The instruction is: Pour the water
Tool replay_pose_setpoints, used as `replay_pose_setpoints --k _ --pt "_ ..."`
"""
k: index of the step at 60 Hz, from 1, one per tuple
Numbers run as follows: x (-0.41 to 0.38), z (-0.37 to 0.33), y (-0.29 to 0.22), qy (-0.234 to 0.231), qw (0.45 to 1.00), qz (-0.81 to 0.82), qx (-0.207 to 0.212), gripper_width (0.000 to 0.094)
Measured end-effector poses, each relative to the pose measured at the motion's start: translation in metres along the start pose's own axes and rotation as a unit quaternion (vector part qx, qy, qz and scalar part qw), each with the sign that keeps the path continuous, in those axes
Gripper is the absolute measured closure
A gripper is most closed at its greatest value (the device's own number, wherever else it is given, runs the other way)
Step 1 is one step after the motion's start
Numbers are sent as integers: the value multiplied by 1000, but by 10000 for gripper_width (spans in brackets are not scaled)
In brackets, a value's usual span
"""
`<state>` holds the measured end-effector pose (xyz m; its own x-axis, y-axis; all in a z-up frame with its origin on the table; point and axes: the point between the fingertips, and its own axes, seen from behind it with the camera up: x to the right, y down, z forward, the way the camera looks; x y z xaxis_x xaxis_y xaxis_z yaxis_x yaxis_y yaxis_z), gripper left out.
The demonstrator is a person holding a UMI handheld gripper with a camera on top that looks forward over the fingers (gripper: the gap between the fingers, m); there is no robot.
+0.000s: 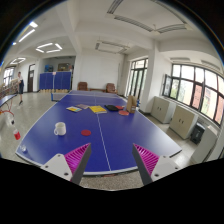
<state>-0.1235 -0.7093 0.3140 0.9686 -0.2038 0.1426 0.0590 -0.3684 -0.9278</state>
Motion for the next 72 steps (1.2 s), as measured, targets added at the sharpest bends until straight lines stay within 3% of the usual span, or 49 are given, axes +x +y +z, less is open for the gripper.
replay_pose_setpoints --k 12,18,29,36,43,56,64,72 --pt "-41 7 33 6 999 -11 -30 86" --pt "-81 0 87 4 999 -11 -45 85" --pt "-205 -29 167 -13 997 -37 -72 84" --pt "-324 -39 194 -60 994 -40 -82 83" --pt "-438 -33 186 -111 990 -46 -74 86" --pt "-628 17 117 -199 979 -31 -11 84" --pt "-665 71 76 -184 982 -26 29 92" --pt "-676 109 83 -168 985 -7 32 170"
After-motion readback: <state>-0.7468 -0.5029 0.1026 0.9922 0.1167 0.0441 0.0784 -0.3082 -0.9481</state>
